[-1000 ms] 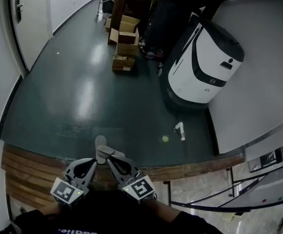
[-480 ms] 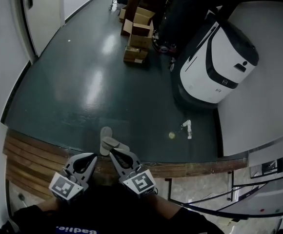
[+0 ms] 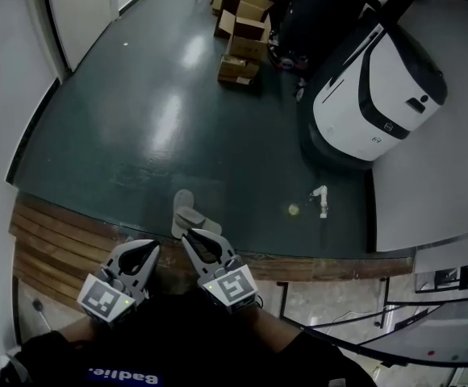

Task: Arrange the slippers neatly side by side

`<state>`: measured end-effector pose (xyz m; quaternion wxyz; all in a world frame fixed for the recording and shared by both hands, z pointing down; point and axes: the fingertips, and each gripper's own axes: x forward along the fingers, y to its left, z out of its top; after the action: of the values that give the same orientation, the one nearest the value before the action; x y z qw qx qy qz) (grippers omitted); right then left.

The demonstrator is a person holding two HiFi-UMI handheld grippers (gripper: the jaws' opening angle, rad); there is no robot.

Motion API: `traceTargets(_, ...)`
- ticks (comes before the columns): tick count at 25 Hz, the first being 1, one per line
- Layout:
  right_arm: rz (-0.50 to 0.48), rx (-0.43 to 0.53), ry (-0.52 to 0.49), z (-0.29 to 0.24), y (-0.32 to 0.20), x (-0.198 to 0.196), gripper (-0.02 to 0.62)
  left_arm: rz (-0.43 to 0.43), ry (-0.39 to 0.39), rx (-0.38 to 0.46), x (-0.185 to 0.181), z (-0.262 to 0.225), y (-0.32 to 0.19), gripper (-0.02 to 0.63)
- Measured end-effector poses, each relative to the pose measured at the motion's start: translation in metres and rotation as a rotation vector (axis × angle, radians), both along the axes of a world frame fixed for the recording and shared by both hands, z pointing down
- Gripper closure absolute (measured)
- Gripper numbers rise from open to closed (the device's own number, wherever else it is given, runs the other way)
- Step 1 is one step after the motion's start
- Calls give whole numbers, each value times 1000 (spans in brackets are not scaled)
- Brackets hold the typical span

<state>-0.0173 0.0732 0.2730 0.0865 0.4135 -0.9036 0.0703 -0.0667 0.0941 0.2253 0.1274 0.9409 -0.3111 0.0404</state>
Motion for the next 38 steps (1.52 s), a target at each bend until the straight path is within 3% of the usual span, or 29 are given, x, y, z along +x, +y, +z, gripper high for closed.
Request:
traceTargets(22,34,-81,40,65,-45,11,523,-88,-37,-77,-23,28,-10,606)
traceTargets(38,49,-199,115,146,-85,23,495,-161,-40,-175,-38,61,-25,606)
